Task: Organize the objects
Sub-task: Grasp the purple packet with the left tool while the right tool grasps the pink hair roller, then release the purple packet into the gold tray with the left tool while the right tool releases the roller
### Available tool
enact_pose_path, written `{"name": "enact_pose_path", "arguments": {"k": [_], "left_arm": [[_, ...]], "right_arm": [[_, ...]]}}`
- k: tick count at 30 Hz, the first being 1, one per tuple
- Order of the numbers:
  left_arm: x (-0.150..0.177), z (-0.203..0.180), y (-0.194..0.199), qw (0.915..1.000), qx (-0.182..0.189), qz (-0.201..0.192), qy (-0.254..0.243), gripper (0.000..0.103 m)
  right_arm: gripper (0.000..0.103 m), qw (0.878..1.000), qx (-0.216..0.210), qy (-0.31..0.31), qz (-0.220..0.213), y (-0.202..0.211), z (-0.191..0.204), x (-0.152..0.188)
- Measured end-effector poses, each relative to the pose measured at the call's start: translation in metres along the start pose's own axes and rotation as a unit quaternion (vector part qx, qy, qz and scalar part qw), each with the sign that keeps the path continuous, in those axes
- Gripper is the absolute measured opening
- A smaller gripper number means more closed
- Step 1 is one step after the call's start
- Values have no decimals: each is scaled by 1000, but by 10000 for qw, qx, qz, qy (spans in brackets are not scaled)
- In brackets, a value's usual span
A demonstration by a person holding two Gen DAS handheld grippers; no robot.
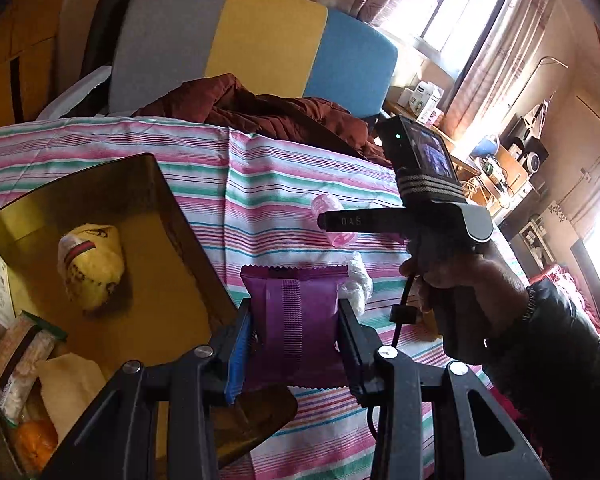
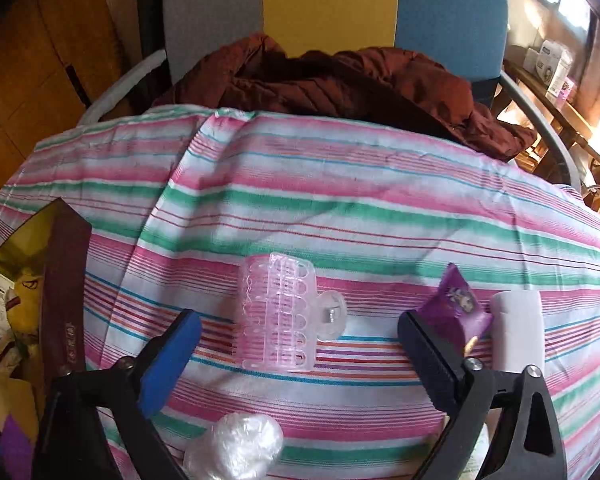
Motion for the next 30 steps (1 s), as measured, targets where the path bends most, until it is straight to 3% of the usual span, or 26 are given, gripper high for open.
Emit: {"name": "enact_pose_path", "arguments": {"k": [1, 8, 17, 25, 30], "left_arm": [[-1, 6, 4, 10000, -24, -37, 62, 40], [-18, 64, 37, 9968, -487, -425, 466, 40], [-8, 149, 90, 9843, -1276, -704, 1000, 40], [20, 190, 126, 9749, -1552, -793, 1388, 40], [19, 193, 133, 9741, -1500, -897, 1436, 40]], "right_arm": [[63, 9999, 13, 37, 133, -6, 2, 4], [62, 9994, 3, 180, -306, 22, 14, -3], [62, 9917, -649, 601, -930, 87, 88, -14], [62, 9770, -1479, 1194, -969, 129, 177, 39], [62, 9721, -1561, 1533, -844, 130, 210, 76]]}}
Point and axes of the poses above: each gripper's, at about its wrist camera, not at the fingertips, and y roughly against the way its jaws point, z to its left, x to its underside, the point moved 10 cm from there along -y, roughly the way its jaws point, and after that the axes turned 8 degrees about -z, right-handed, at the moved point
